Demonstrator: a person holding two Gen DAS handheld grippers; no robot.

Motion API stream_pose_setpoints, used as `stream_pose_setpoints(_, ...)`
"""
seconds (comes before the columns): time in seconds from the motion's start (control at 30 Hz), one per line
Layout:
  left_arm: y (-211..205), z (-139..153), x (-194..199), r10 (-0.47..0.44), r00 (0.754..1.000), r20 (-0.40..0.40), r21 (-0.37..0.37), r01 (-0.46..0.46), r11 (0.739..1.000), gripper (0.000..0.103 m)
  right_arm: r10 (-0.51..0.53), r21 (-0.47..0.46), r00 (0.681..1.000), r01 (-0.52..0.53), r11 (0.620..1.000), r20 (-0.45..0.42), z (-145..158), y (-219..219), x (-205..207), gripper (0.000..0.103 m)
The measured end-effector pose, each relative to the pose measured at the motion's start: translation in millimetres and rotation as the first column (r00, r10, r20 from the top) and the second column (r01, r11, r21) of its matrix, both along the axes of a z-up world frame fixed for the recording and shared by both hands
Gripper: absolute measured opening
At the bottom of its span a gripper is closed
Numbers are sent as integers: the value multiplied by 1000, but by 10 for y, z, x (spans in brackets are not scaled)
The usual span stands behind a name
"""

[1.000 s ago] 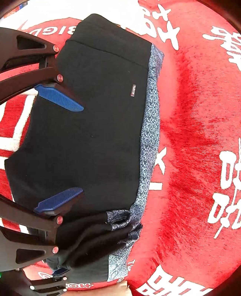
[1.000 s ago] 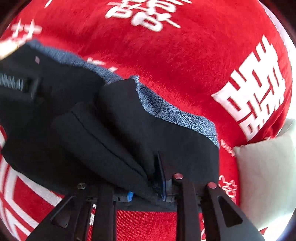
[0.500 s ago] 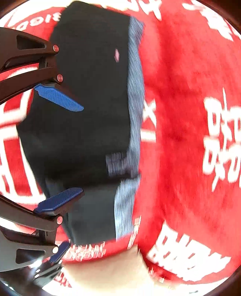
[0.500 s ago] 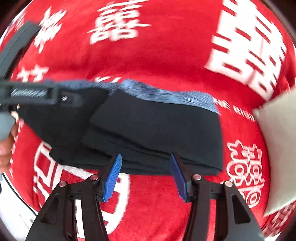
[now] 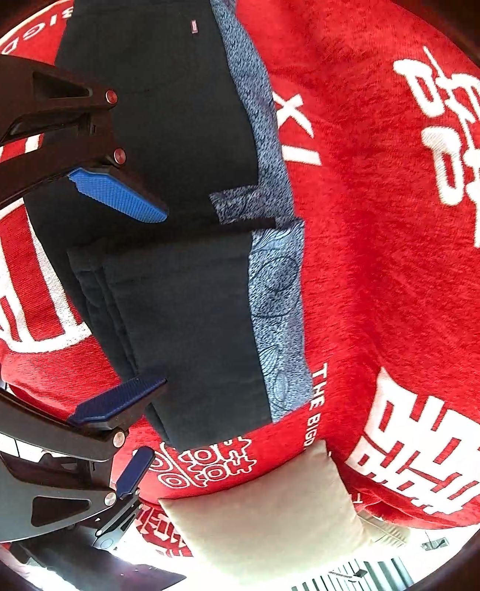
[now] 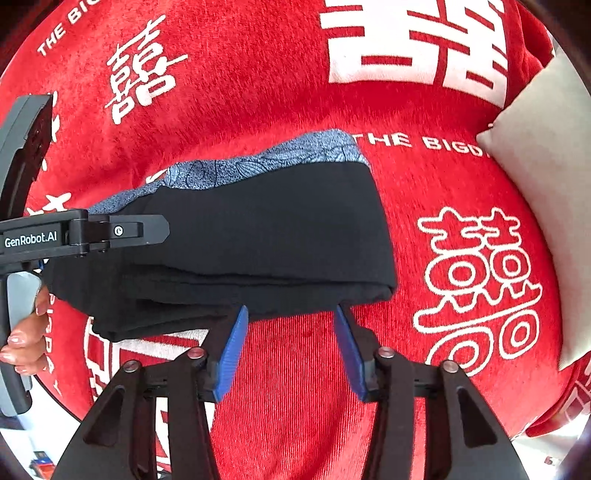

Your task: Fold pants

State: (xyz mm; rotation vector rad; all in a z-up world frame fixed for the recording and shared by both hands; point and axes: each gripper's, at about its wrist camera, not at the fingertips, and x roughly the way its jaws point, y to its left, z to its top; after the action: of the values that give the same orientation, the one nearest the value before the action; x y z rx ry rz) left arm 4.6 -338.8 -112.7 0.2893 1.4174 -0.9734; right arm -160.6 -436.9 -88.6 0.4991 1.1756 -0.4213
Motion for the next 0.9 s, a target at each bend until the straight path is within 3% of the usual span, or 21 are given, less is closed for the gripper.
stream_pose_setpoints(0.13,-41,-85,0,-8,1000,-24,29,8,1000,72,-16,6,1000,16,1000,5,6,-38,-64,46)
stream_pose_setpoints(0.17,-48,-106,-4,-9,1000,-27,38,10,999,66,-22,9,1000,22,1000,6,8,-58,-70,45)
stream_pose_setpoints(0.23,-57,-153,-7,-8,1000,-18,73,9,997,46,-34,15,999,34,999,8,11,-97,-86,42)
stream_pose_setpoints(0.27,-54,-174,2,-5,1000,-19,90,6,996,24,-41,21,999,41,999,9,11,-116,-96,39)
stream_pose_setpoints(0.33,-4,-155,42,20,997,-69,66,-16,998,5,-49,33,999,49,998,9,12,-141,-111,34)
stream_pose_setpoints(0.4,43,-60,45,28,997,-78,33,-25,999,4,-56,42,998,55,998,10,31,-157,-128,32)
stream_pose_setpoints(0.5,104,24,-29,-18,1000,4,60,18,998,4,-60,44,998,59,997,11,72,-175,-151,32)
stream_pose_setpoints(0.67,236,-298,-133,-24,1000,-16,115,25,993,5,-66,70,998,65,995,7,44,-237,-167,32)
stream_pose_setpoints(0.9,264,-297,-205,10,1000,21,97,-12,995,5,-164,158,983,150,976,78,10,-759,-66,32)
